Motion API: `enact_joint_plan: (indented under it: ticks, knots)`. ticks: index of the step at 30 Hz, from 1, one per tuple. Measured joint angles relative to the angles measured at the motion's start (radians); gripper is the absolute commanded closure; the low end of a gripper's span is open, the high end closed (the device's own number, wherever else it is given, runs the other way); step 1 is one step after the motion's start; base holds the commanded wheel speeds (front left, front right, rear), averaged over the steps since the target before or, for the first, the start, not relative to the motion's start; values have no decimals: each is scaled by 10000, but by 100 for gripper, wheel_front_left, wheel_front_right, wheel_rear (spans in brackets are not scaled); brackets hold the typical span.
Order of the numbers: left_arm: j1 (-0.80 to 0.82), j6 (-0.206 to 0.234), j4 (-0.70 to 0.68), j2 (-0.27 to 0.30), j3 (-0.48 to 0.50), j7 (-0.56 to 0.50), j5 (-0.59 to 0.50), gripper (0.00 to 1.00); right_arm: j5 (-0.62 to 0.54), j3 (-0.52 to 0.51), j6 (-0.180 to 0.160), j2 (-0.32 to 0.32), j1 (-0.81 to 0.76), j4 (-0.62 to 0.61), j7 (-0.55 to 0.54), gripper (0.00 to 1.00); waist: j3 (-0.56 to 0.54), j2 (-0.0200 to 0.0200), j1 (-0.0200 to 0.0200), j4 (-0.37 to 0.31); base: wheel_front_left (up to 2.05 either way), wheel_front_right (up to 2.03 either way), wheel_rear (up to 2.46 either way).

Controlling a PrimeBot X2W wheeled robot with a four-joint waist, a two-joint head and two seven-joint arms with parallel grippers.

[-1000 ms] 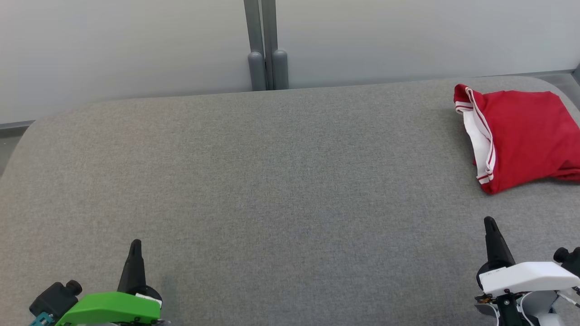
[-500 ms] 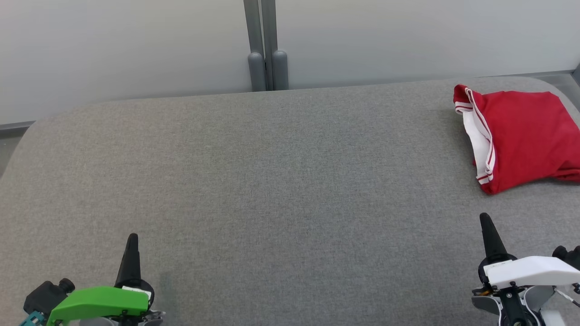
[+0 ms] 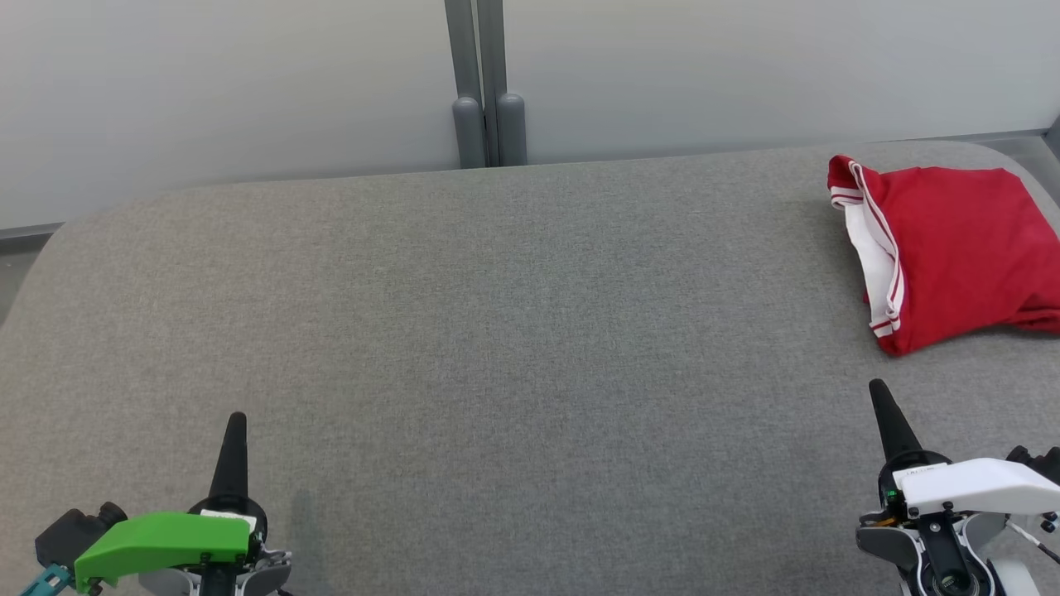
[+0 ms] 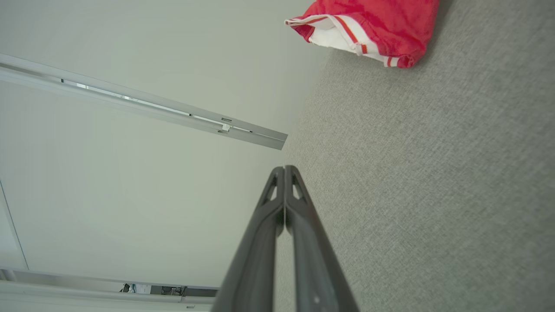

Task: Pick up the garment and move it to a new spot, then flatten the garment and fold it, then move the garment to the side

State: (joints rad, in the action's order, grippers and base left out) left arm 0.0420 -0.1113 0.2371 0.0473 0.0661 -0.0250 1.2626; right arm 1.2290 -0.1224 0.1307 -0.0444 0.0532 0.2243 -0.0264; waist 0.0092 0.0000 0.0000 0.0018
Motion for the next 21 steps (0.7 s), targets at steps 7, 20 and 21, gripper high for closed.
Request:
enact_joint_plan:
  ticks: [7, 20, 21]
  knots:
    - [109, -29, 12, 2, 77, -176, 644, 100, 700, 13, 0, -6, 126, 36, -171, 100, -10, 0, 0, -3, 0, 0, 0]
    - [299, -81, 35, 4, 234, -445, 1732, 100, 1870, 36, 0, -15, 248, 98, -428, 100, -28, 0, 0, -8, 0, 0, 0]
    - [305, -88, 36, 6, 242, -451, 1799, 100, 1954, 38, 0, -15, 257, 105, -445, 100, -29, 0, 0, -9, 0, 0, 0]
